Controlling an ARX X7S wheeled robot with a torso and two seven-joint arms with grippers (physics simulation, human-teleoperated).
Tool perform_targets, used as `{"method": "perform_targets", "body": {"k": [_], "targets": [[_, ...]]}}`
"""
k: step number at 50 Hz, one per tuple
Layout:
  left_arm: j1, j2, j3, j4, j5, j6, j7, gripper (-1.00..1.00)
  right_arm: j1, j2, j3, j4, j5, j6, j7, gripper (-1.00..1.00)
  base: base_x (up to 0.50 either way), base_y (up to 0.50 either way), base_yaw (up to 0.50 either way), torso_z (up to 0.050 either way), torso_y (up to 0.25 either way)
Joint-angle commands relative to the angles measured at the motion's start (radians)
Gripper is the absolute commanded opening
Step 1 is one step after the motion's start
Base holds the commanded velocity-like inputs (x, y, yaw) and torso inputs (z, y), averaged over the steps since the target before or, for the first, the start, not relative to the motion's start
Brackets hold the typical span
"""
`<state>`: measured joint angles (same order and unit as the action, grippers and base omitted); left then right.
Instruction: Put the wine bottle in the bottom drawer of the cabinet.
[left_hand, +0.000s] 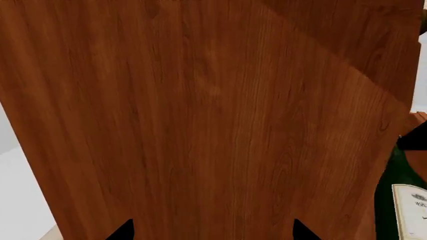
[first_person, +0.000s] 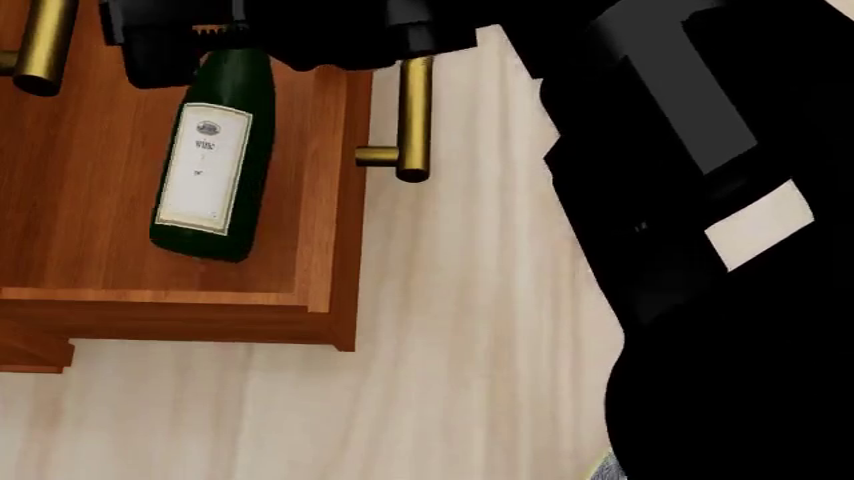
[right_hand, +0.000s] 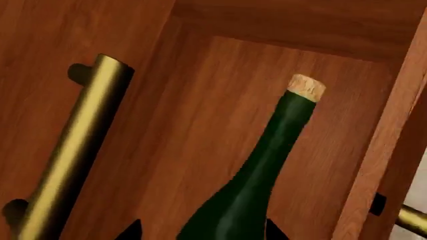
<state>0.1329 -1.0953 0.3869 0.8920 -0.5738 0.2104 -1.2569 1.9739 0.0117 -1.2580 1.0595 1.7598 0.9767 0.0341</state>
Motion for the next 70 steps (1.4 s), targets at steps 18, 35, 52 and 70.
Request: {"method": "perform_targets", "body": {"k": [18, 35, 52, 70], "targets": [[-0.006, 0.003, -0.003, 0.011, -0.004, -0.011, 0.004, 1.00, 0.154, 0.067, -0.351, 0.023, -0.179, 0.127, 0.118, 1.00, 0.00, 0.00, -0.01, 0.000, -0.001], [-0.008, 0.009, -0.001, 0.012, -0.004, -0.018, 0.007, 1.00, 0.252, 0.161, -0.278, -0.127, -0.114, 0.156, 0.219, 1.00, 0.00, 0.00, 0.00, 0.000, 0.000], [-0.010, 0.008, -0.005, 0.021, -0.003, -0.030, 0.004, 1.00, 0.287, 0.314, -0.165, -0.395, 0.049, 0.216, 0.454, 1.00, 0.00, 0.00, 0.00, 0.000, 0.000], [-0.016, 0.007, -0.013, 0.030, -0.009, -0.046, -0.004, 1.00, 0.292, 0.472, -0.083, -0.608, 0.204, 0.232, 0.665, 1.00, 0.00, 0.00, 0.00, 0.000, 0.000]]}}
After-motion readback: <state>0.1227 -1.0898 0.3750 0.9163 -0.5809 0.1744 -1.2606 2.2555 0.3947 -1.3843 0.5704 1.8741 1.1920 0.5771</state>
